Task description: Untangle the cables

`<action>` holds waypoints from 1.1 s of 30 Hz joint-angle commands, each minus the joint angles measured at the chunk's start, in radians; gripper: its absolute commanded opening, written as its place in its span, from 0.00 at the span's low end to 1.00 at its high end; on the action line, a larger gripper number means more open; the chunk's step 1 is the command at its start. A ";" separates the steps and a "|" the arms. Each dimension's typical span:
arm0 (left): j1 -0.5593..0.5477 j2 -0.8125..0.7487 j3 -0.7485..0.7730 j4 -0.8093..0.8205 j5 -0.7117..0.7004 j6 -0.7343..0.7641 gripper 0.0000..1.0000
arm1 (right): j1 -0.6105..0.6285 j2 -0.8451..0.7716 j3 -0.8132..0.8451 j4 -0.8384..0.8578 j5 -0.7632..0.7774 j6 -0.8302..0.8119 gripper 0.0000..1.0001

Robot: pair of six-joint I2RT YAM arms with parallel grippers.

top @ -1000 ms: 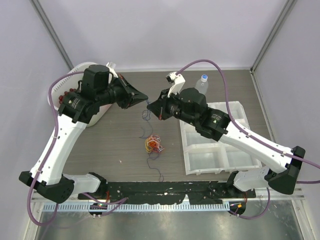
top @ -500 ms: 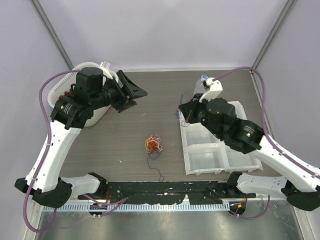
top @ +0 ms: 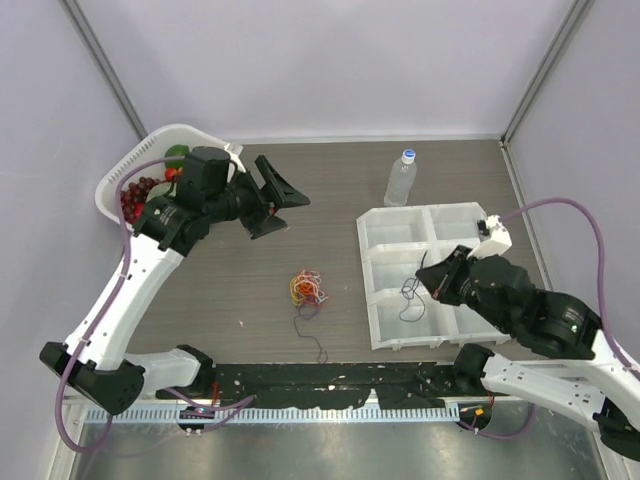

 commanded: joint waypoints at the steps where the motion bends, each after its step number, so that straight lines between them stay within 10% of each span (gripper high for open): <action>1: -0.009 0.005 -0.007 0.112 0.061 -0.035 0.84 | -0.001 -0.006 -0.127 -0.042 -0.010 0.129 0.01; 12: -0.058 0.015 -0.094 0.095 0.098 -0.029 0.76 | 0.000 -0.034 -0.295 -0.226 0.105 0.481 0.01; 22: -0.094 0.042 -0.107 0.102 0.105 -0.016 0.75 | -0.033 0.159 -0.238 -0.242 0.013 0.394 0.01; 33: -0.098 -0.021 -0.191 0.069 0.087 0.022 0.75 | -0.395 0.191 -0.410 0.039 -0.349 0.192 0.01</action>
